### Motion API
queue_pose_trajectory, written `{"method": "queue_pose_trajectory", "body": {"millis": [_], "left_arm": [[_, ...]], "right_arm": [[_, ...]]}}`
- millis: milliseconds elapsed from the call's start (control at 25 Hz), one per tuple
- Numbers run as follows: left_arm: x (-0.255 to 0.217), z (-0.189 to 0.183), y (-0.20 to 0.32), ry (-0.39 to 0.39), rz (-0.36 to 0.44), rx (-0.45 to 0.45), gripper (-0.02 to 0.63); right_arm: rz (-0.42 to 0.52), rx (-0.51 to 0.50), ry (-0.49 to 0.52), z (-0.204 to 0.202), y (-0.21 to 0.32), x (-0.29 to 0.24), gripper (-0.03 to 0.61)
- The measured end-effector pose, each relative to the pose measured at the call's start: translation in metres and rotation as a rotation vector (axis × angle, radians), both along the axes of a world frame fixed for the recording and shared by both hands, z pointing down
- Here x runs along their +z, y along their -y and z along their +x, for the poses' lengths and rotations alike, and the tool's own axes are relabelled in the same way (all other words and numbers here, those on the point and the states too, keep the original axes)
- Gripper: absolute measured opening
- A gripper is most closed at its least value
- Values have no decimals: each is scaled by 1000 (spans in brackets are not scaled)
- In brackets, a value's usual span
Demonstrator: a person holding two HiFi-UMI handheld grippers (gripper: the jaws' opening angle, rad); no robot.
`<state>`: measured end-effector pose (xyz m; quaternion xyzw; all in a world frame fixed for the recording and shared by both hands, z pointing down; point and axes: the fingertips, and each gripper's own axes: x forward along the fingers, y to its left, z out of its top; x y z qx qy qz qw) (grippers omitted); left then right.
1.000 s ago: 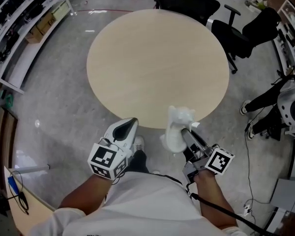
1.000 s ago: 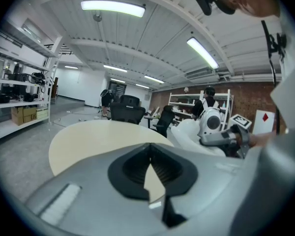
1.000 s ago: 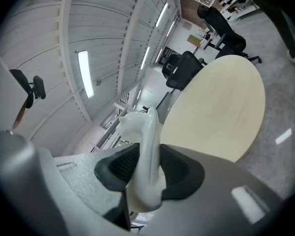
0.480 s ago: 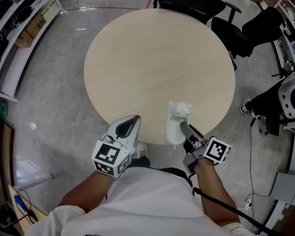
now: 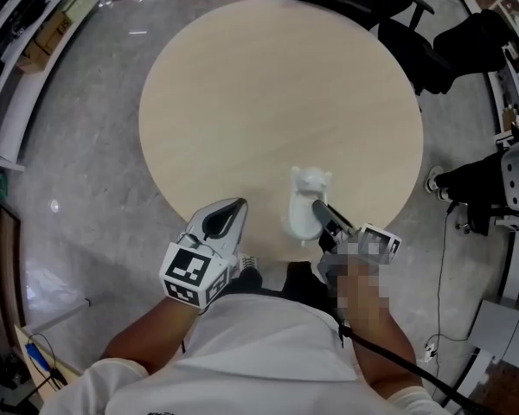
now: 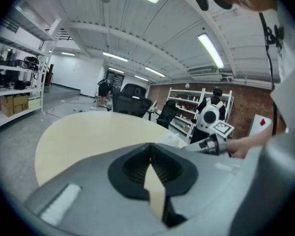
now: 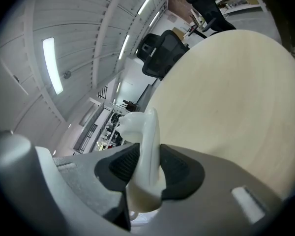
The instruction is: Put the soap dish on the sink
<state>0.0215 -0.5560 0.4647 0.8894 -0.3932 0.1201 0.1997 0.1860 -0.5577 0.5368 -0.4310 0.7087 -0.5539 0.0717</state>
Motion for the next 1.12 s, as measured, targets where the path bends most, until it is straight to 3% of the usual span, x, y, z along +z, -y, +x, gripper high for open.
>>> {"method": "queue_pose_trajectory", "body": {"millis": [480,1120], "left_arm": [[21,7,5,19,-73,-104,8],[32,2,1,27,-118,-130,8]], "right_arm": [[-136,-63,16,-15,21,63,133],[-311,-52,48,-14,19,106,135]]}}
